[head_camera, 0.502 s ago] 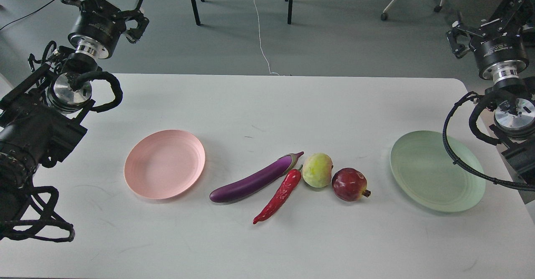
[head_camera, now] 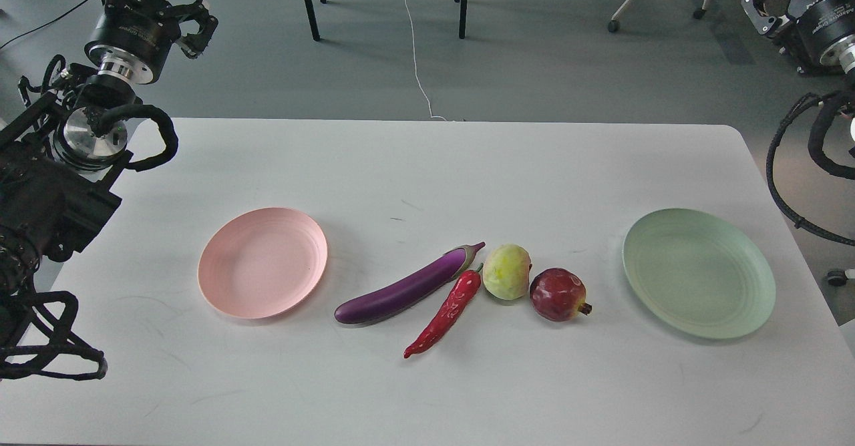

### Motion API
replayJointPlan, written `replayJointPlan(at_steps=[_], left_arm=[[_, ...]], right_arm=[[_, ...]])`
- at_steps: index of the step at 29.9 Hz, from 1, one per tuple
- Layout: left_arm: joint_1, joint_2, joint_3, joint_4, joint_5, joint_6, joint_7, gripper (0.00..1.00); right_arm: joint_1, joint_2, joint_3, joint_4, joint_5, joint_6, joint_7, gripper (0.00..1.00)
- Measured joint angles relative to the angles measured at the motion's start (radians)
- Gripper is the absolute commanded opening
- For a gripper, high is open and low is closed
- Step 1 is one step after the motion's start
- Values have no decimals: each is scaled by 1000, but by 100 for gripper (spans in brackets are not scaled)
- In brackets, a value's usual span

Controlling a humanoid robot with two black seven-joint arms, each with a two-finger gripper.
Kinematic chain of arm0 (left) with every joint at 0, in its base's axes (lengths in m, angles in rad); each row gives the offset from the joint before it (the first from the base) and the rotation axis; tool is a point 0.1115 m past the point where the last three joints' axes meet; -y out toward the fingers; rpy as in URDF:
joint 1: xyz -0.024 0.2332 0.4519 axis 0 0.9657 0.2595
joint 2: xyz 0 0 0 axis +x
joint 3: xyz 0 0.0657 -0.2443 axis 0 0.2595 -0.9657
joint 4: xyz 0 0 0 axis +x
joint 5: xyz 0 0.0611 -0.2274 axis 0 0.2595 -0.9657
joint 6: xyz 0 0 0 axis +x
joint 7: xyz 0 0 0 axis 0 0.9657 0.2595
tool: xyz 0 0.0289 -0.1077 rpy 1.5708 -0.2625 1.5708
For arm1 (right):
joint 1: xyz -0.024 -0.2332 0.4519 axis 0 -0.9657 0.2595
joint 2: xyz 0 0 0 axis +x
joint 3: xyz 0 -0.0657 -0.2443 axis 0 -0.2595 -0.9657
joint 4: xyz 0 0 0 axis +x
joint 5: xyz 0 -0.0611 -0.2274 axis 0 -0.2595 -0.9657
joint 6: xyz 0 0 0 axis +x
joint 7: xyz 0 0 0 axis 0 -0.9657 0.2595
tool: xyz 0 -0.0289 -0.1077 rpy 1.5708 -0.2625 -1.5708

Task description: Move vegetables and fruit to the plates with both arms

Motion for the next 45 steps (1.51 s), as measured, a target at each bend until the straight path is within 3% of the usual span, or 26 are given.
replayJointPlan(at_steps=[7, 18, 25, 29, 38, 45], left_arm=[[-20, 40, -1, 1, -2, 0, -15, 98], [-24, 106, -1, -4, -6, 0, -17, 98], [-7, 112, 0, -4, -6, 0, -25, 98], [5, 112, 1, -10, -4, 0, -26, 98], [4, 108, -3, -12, -5, 0, -26, 98], [-10, 99, -2, -12, -4, 0, -24, 98]], right_arm=[[296, -8, -335, 74, -197, 0, 2, 99], [633, 93, -771, 401, -750, 0, 8, 99], [667, 272, -1001, 477, -876, 0, 62, 99], [669, 353, -1144, 526, -944, 0, 71, 99], [590, 381, -1252, 577, -1202, -107, 72, 99], [539, 387, -1267, 575, -1234, -144, 72, 99]])
